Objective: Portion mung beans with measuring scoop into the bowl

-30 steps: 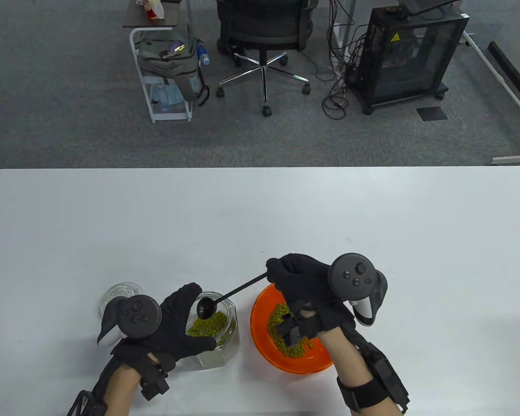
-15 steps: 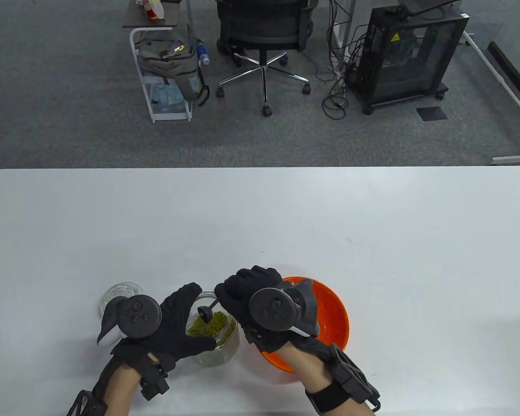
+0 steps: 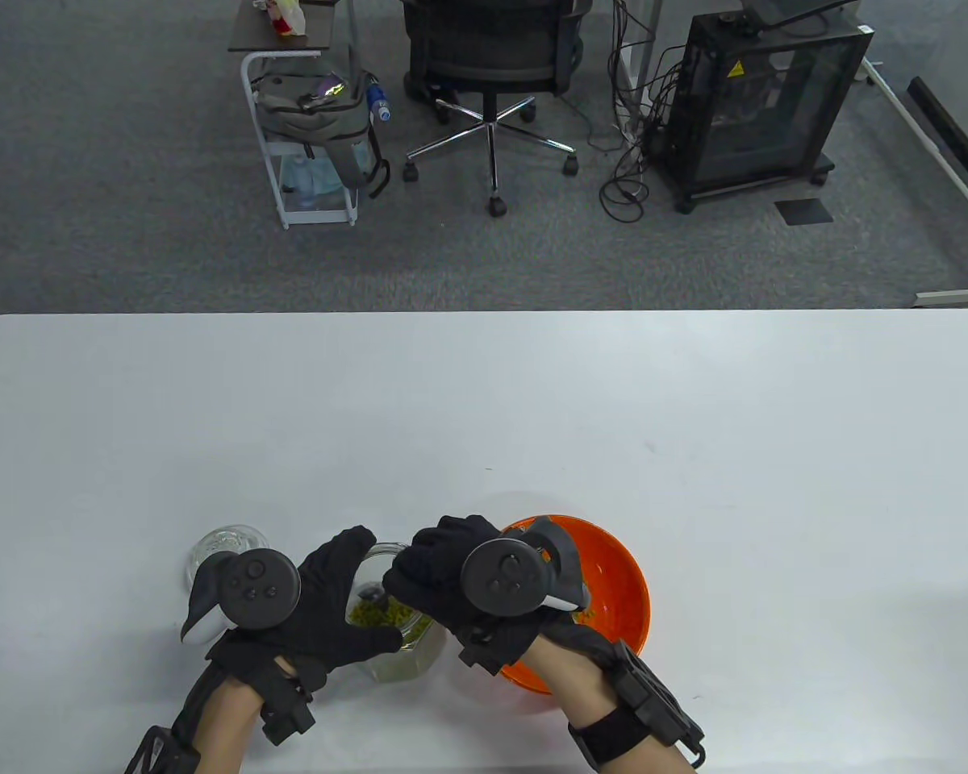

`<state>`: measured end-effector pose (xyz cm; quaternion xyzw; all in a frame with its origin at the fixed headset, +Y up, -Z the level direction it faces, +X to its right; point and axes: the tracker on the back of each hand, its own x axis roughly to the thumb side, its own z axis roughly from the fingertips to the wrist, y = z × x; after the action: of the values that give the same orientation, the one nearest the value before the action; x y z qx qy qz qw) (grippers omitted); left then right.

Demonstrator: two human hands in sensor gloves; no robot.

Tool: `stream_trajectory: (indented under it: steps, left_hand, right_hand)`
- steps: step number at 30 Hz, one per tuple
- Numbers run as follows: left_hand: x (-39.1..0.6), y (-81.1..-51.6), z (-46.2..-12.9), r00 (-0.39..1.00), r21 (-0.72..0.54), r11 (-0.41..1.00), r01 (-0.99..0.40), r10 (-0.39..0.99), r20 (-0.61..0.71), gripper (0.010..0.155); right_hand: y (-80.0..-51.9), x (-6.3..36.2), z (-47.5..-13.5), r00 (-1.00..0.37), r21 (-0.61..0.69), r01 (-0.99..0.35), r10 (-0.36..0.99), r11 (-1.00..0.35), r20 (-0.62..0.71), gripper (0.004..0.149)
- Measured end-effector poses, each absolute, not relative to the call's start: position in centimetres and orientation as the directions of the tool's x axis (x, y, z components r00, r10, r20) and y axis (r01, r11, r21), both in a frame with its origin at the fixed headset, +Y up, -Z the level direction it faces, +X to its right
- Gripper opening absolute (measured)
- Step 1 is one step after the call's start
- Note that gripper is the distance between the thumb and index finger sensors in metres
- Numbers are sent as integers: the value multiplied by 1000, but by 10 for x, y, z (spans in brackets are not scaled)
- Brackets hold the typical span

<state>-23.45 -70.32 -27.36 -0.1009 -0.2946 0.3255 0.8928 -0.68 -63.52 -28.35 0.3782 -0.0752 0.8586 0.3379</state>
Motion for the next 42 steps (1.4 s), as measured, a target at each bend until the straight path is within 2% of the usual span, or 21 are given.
stream_trajectory:
  steps: [6, 13, 17, 21, 26, 34, 42]
  left_hand:
    - [-234, -703, -274, 615, -372, 768, -521, 640, 461, 121]
    - [-234, -703, -274, 617, -371, 770, -519, 638, 461, 121]
    - [-234, -703, -274, 617, -372, 770, -519, 638, 461, 121]
    - [-235, -703, -274, 616, -372, 770, -519, 638, 461, 121]
    - [-234, -703, -274, 616, -372, 769, -520, 639, 461, 121]
    - [-234, -703, -273, 615, -372, 768, -521, 640, 460, 121]
    - [-234, -703, -273, 615, -372, 768, -521, 640, 460, 121]
  right_hand:
    - [-645, 3, -295, -430, 305, -638, 655, -707, 621, 43]
    - [-656, 18, -312, -400, 414, -719, 819, -558, 410, 44]
    - [-661, 33, -319, -402, 393, -784, 875, -481, 269, 44]
    - [-665, 47, -320, -437, 323, -822, 883, -469, 169, 44]
    - [-670, 64, -320, -386, 265, -886, 922, -379, 28, 44]
    - [-671, 79, -318, -361, 226, -908, 932, -353, 5, 44]
    - [-674, 95, -319, -279, 190, -944, 960, -271, -19, 44]
